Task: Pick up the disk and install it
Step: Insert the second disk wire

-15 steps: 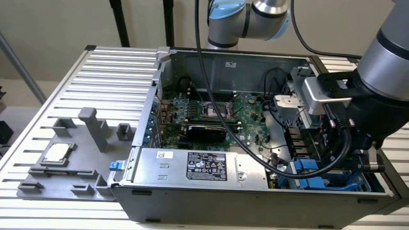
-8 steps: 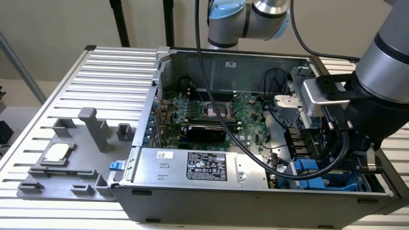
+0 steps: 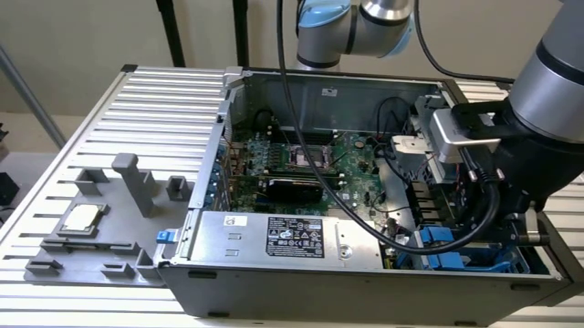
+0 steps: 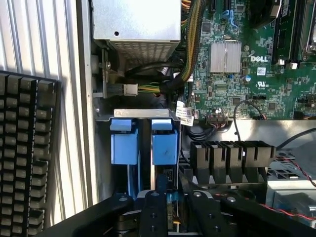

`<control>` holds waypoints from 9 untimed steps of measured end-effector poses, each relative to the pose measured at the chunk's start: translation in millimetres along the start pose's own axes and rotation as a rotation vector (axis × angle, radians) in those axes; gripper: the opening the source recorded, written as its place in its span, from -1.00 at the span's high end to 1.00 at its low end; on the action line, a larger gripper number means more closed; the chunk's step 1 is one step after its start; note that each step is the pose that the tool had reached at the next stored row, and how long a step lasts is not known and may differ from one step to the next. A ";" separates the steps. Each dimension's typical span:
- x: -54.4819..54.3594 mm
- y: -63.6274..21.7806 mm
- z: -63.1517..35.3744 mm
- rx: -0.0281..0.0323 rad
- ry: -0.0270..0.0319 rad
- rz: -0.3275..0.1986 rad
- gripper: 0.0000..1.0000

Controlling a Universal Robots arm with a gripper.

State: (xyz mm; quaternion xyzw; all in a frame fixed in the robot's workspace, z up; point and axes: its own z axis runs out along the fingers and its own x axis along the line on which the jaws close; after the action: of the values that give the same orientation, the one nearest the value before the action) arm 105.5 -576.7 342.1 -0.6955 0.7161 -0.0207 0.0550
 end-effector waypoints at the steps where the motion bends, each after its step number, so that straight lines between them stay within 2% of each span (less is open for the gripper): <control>1: 0.0 2.6 -1.2 0.0001 -0.0002 0.000 0.51; 4: 0.0 10.3 -5.2 0.0000 -0.0004 0.000 0.51; 7: -0.4 13.4 -8.3 0.0001 -0.0005 0.000 0.51; 8: -0.4 13.4 -8.3 0.0000 -0.0006 0.000 0.56; 9: -0.4 13.4 -8.3 0.0000 -0.0009 0.000 0.69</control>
State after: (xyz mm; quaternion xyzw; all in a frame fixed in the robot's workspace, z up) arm 91.3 -576.3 349.0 -0.6955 0.7161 -0.0204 0.0553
